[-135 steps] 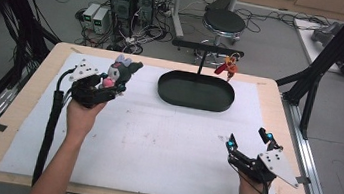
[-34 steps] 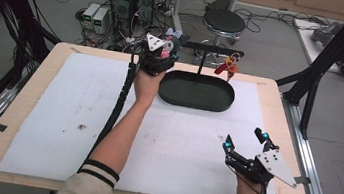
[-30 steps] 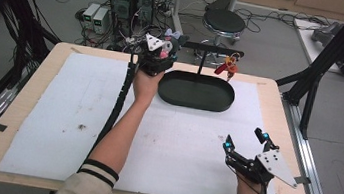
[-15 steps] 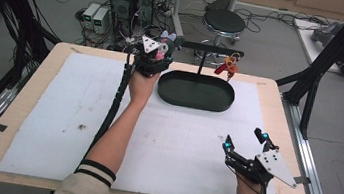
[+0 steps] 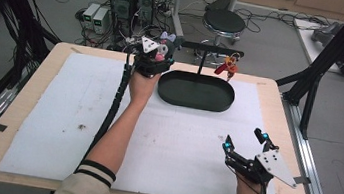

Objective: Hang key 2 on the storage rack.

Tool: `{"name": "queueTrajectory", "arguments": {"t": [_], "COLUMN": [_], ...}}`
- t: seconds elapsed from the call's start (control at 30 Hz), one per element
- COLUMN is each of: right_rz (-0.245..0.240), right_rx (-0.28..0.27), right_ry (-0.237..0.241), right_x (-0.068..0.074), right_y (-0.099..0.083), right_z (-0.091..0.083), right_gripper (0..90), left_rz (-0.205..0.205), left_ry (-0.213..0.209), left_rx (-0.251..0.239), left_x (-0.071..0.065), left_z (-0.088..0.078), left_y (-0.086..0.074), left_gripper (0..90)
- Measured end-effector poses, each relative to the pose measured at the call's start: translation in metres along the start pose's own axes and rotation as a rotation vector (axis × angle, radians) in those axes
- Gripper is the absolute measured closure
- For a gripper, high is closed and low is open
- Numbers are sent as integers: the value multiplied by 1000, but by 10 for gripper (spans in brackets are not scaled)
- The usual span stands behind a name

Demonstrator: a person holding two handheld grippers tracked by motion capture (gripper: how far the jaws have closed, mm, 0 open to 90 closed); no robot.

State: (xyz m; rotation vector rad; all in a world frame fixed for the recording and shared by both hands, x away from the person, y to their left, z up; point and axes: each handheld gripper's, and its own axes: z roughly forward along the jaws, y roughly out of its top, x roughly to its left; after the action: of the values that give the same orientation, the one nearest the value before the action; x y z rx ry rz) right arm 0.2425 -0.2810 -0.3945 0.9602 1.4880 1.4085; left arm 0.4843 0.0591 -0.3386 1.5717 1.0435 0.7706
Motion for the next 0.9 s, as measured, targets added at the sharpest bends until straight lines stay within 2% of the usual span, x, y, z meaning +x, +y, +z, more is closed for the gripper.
{"name": "queueTrajectory", "arguments": {"t": [0.07, 0.37, 0.67, 0.9], "right_rz": [-2, -7, -5, -7], "right_rx": [-1, -3, 2, 6], "right_ry": [-1, 1, 0, 3], "right_x": [0, 0, 1, 1], "right_y": [0, 0, -1, -2], "right_z": [0, 0, 1, 2], "right_gripper": [98, 98, 98, 98], "left_rz": [-5, -14, -20, -22], "left_ry": [0, 11, 23, 55], "left_rx": [4, 18, 6, 30], "left_x": [1, 4, 7, 8], "left_z": [0, 3, 3, 10], "left_y": [0, -2, 0, 1], "left_gripper": [347, 348, 434, 443]}}
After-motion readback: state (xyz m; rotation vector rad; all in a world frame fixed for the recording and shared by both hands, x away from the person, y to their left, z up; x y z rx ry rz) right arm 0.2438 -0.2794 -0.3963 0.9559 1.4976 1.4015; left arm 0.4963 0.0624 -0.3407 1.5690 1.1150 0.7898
